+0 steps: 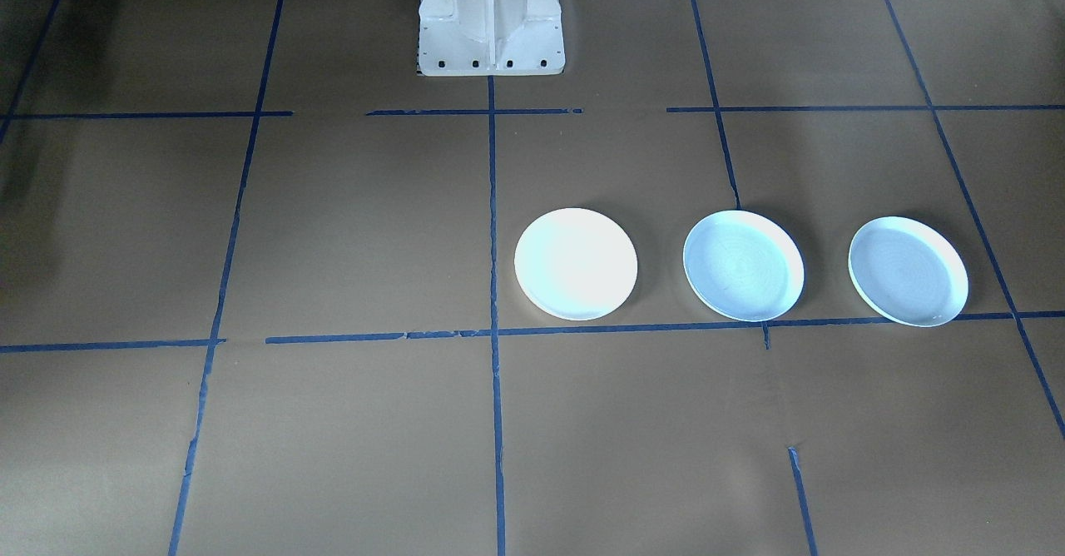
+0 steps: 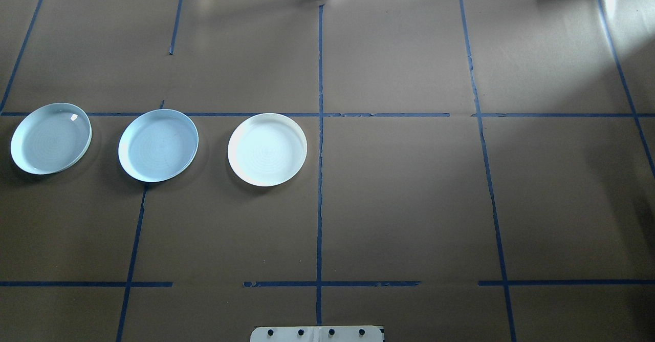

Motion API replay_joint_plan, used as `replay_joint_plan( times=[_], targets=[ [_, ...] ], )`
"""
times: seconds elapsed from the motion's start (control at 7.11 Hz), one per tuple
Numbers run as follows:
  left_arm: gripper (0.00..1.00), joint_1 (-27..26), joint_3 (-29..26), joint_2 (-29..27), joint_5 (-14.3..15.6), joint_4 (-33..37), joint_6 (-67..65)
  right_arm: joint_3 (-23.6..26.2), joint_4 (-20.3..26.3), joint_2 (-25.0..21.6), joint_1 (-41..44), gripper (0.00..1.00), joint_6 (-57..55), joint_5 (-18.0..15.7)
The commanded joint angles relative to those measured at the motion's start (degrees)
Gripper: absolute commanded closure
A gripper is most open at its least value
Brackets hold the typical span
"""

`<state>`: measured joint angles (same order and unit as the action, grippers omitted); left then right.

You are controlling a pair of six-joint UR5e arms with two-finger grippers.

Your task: Stack plate in center

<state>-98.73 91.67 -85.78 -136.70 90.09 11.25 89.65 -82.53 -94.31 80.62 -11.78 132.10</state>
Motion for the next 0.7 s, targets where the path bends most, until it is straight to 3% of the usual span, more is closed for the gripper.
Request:
replay_joint_plan(
  times=[0.0,0.56],
  targets=[
    [0.00,-0.2,0.3,-0.1,-0.3,0.7,0.7,0.0,0.0,0.0,0.0,0.00,0.0,0.0],
    [0.00,-0.1,-0.7,-0.4,-0.2,0.6,0.5,0.0,0.0,0.0,0.1,0.00,0.0,0.0]
  ],
)
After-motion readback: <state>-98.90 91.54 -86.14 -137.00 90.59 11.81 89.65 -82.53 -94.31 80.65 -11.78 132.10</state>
